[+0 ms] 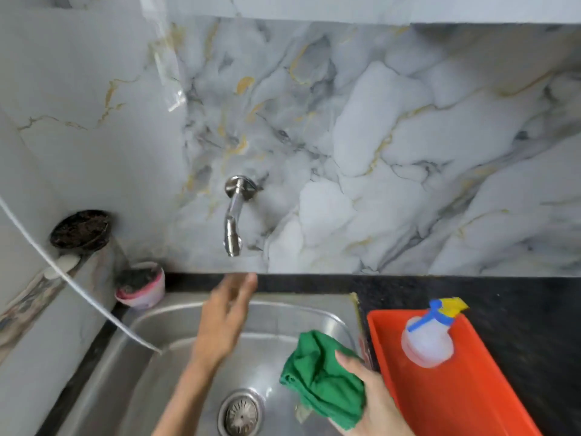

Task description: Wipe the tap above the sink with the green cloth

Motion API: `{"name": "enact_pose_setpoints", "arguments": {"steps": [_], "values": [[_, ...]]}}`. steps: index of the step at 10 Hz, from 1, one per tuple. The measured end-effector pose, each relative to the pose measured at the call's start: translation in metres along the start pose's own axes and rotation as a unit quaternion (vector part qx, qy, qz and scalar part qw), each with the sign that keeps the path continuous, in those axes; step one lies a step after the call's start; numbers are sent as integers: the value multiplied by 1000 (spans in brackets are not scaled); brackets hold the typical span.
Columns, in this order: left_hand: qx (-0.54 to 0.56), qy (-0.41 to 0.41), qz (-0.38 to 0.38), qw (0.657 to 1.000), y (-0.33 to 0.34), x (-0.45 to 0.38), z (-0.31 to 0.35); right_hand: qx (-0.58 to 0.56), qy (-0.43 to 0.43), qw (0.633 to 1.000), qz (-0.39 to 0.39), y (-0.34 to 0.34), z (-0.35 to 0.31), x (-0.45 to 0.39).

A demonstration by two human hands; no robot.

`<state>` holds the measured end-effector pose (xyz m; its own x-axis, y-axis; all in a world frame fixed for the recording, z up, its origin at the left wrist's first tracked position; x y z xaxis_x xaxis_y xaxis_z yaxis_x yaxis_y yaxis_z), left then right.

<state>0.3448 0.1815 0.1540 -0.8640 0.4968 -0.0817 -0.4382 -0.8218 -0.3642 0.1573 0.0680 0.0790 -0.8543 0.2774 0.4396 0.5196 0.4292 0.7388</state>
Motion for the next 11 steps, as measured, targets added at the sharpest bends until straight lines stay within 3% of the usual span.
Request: {"name": "enact_pose_setpoints", "arguments": {"steps": [1,2,3,4,6,7,8,9,10,11], "values": [[103,-181,-130,969,92,89,-28,69,25,997,-3,-37,-27,51],[134,-241,-174,945,169,139,-17,97,35,994,44,-89,-56,73],[123,-242,-166,948,224,164,-1,112,68,985,114,-148,-81,84],[151,-293,-177,927,264,179,-3,150,94,975,133,-193,-114,95],[147,-311,-143,928,316,194,-3,211,148,962,93,-256,-148,97],[122,-310,-116,936,336,191,-10,314,125,932,133,-282,-158,96],[-7,-258,-101,961,348,176,-20,424,110,887,146,-283,-161,96],[-128,-215,-133,959,359,167,-24,523,87,831,169,-282,-164,94],[-166,-215,-205,940,370,172,-37,723,52,661,193,-280,-169,94],[-200,-193,-215,936,374,176,-32,784,58,589,186,-270,-165,104]]}}
Point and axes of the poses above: each hand's wrist, its own x-axis away from the middle knuckle, its own y-axis out of the palm, z = x × y, the point moved 7 cm from there along -x, towards the middle knuckle, and after that the axes turned 1 degree about -x, right-handed, at the moved point
